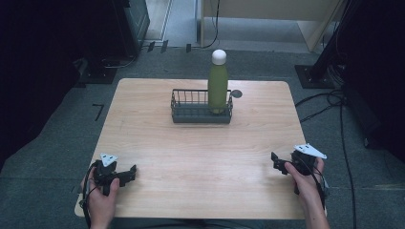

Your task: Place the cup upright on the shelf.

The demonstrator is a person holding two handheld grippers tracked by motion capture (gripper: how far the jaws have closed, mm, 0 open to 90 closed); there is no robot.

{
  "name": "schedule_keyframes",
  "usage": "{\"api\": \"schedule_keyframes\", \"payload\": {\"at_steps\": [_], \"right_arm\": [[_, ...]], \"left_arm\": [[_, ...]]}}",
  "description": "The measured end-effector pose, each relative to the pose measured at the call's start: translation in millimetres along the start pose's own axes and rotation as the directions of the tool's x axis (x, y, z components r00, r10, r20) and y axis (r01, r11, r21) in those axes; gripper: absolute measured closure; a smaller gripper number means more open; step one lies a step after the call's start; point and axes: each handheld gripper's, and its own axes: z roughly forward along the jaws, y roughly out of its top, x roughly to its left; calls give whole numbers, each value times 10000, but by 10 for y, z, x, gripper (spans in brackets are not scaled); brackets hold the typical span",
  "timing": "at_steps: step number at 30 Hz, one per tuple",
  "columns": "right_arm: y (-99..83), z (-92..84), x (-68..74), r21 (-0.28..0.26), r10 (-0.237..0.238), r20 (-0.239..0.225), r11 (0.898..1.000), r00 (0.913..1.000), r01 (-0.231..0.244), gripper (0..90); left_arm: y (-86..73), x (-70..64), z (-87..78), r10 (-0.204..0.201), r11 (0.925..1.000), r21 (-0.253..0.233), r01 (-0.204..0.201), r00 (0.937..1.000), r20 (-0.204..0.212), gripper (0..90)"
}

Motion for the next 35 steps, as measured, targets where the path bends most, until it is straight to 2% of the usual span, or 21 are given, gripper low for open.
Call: {"api": "schedule_keyframes", "payload": {"at_steps": [10, 14, 17, 21, 35], "right_arm": [[-300, -132, -139, 462, -15, 371, 9989, 9993, -3, 4], [-402, -189, -186, 905, -142, 887, 9959, 9960, 62, 26], [-456, -267, -226, 866, -85, 979, 9962, 9952, 0, 27], [-531, -350, -260, 1227, -88, 1120, 9924, 9937, -51, 23], [-556, -372, -246, 1311, -197, 1050, 9913, 9943, 58, 0]], "left_arm": [[-1, 0, 0, 4, 10000, -4, -4, 10000, 0, 0], [0, -1, 0, -1, 10000, -3, 1, 10000, 1, 0], [-1, -4, 0, -23, 10000, -7, 23, 10000, -20, 0], [-2, -11, -1, -60, 10000, -8, 60, 10000, -53, 0], [-2, -11, 0, -62, 10000, -11, 61, 10000, -56, 0]]}}
